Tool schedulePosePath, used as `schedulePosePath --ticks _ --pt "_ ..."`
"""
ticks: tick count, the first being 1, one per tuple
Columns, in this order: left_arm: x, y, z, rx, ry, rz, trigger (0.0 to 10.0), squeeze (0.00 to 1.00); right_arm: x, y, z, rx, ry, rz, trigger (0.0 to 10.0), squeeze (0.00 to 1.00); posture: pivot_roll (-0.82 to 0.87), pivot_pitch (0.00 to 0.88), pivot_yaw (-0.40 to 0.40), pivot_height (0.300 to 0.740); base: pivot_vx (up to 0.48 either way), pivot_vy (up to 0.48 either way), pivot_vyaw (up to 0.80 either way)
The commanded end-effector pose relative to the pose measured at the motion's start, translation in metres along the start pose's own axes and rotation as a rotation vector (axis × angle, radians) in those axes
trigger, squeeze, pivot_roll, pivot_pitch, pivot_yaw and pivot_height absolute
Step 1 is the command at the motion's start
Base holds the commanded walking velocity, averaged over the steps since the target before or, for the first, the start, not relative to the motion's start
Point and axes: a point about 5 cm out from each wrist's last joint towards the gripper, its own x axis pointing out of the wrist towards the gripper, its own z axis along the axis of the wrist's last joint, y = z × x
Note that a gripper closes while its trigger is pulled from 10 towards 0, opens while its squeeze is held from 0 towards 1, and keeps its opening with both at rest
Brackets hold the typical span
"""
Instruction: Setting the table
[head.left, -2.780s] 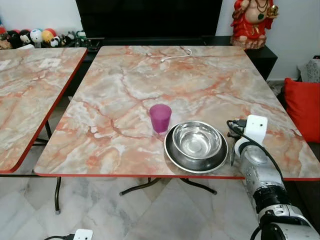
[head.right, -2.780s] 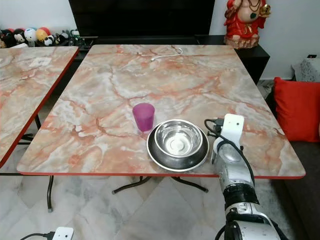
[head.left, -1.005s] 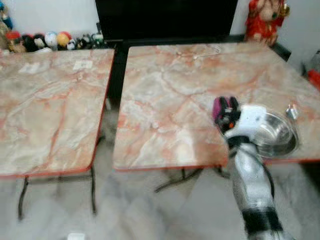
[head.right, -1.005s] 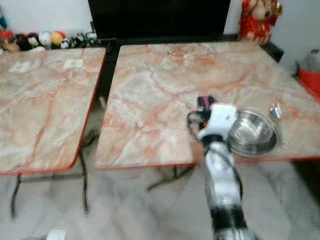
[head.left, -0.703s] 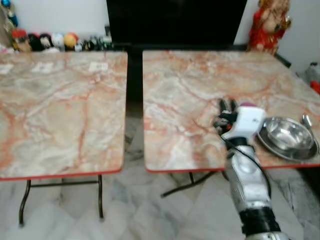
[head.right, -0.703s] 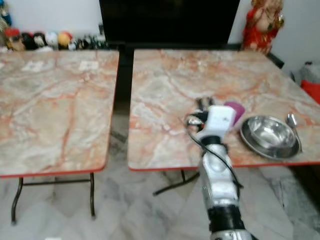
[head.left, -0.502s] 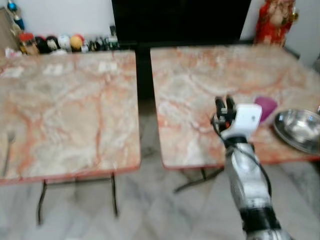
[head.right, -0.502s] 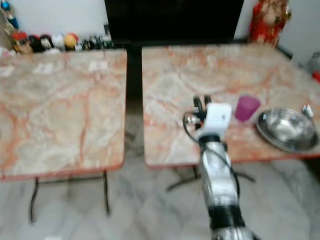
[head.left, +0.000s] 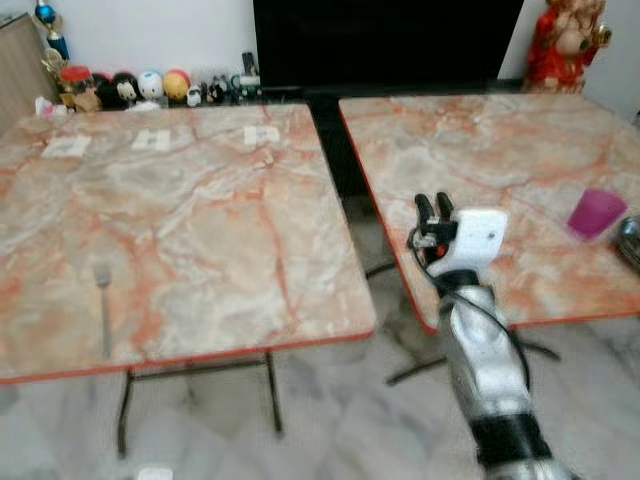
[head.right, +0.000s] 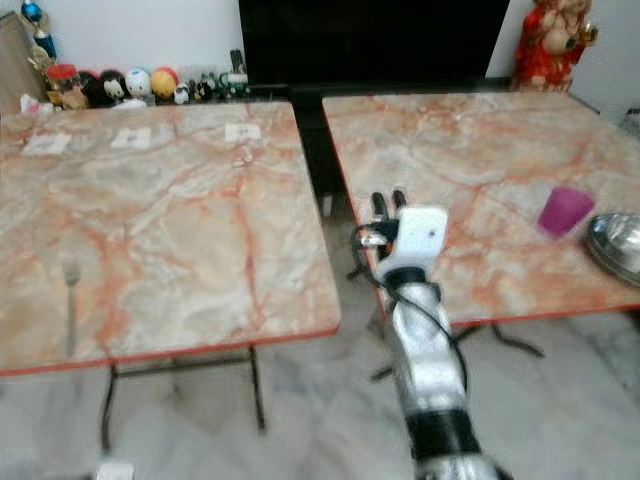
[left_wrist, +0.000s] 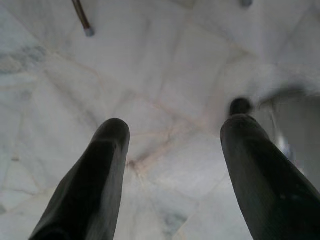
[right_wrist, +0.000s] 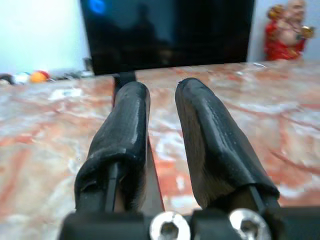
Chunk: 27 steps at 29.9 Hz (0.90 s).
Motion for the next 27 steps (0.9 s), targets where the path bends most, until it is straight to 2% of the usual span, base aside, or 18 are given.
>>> schedulePosePath --ticks 1,6,14,27 --pt "-0.001 0.007 -0.002 0.002 0.004 0.015 10.0 0.0 0.004 0.005 0.006 0.008 -0.02 0.008 10.0 0.0 -0.06 0.005 -0.025 0.74 0.0 0.48 0.0" --pt "-0.003 0.017 -0.008 -0.006 0.012 0.026 10.0 0.0 0.004 0.007 0.006 0.009 -0.017 0.011 10.0 0.0 -0.06 0.017 -0.025 0.74 0.0 0.48 0.0" --pt "-0.003 0.022 -0.006 -0.013 0.008 0.036 10.0 0.0 0.005 0.011 0.003 0.012 -0.002 0.023 10.0 0.0 -0.05 0.022 -0.026 0.74 0.0 0.48 0.0" --pt "0.002 0.006 0.011 -0.014 -0.017 0.021 10.0 0.0 0.005 0.014 0.001 0.009 0.009 0.037 10.0 0.0 -0.05 0.025 -0.027 0.74 0.0 0.472 0.0"
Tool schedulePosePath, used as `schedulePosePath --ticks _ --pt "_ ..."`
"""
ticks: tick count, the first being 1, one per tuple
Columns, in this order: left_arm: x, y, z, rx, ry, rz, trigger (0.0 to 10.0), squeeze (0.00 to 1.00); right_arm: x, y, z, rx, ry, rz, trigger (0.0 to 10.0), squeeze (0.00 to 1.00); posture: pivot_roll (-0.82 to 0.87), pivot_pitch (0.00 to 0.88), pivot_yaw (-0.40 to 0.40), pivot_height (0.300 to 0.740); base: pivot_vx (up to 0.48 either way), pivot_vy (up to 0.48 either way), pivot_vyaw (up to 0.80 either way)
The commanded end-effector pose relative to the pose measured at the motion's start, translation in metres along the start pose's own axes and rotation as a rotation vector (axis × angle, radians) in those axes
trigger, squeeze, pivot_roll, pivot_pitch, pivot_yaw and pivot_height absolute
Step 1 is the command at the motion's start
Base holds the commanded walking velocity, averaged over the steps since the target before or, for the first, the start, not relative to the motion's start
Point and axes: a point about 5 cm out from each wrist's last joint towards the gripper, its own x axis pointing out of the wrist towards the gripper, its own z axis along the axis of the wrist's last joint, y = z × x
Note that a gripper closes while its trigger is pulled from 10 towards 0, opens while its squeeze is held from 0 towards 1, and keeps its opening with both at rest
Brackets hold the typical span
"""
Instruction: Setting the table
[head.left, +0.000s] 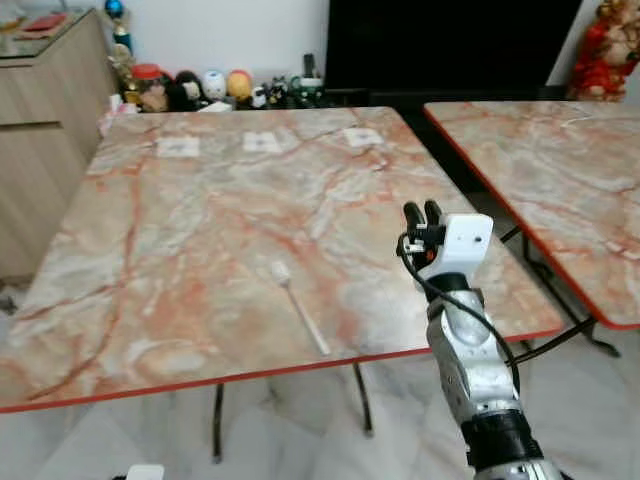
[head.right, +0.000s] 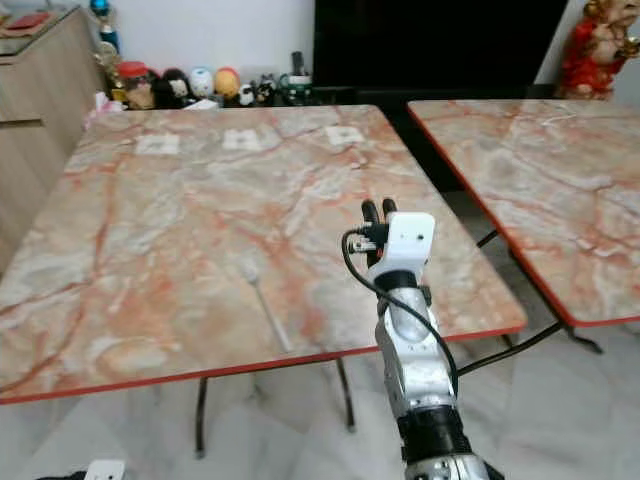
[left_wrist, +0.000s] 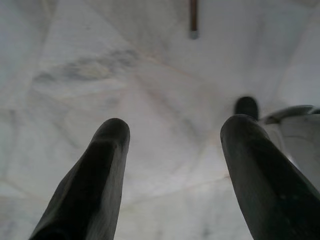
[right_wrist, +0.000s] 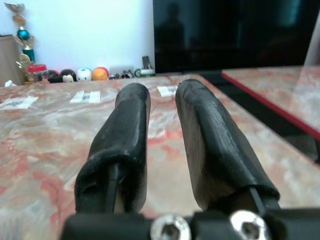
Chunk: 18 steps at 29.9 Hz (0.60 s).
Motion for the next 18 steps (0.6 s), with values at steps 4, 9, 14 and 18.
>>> schedulePosePath --ticks 4,9,14,18 --pt "0.0 -0.009 -0.003 0.004 0.016 -0.01 10.0 0.0 -0.002 -0.01 -0.004 -0.015 0.019 -0.025 10.0 0.0 -0.05 0.026 -0.026 0.74 0.0 0.093 0.0" --pt "-0.001 -0.02 -0.005 -0.006 0.01 -0.028 10.0 0.0 -0.004 -0.008 -0.009 -0.018 0.045 -0.011 10.0 0.0 -0.05 0.027 -0.027 0.74 0.0 0.0 0.0" --pt "-0.001 -0.02 -0.007 -0.005 0.013 -0.03 10.0 0.0 -0.005 -0.008 -0.012 -0.027 0.063 -0.003 10.0 0.0 -0.05 0.028 -0.027 0.74 0.0 0.0 0.14" --pt "-0.001 -0.019 -0.008 -0.004 0.011 -0.03 10.0 0.0 -0.005 -0.008 -0.014 -0.027 0.071 -0.006 10.0 0.0 -0.05 0.028 -0.027 0.74 0.0 0.0 0.8"
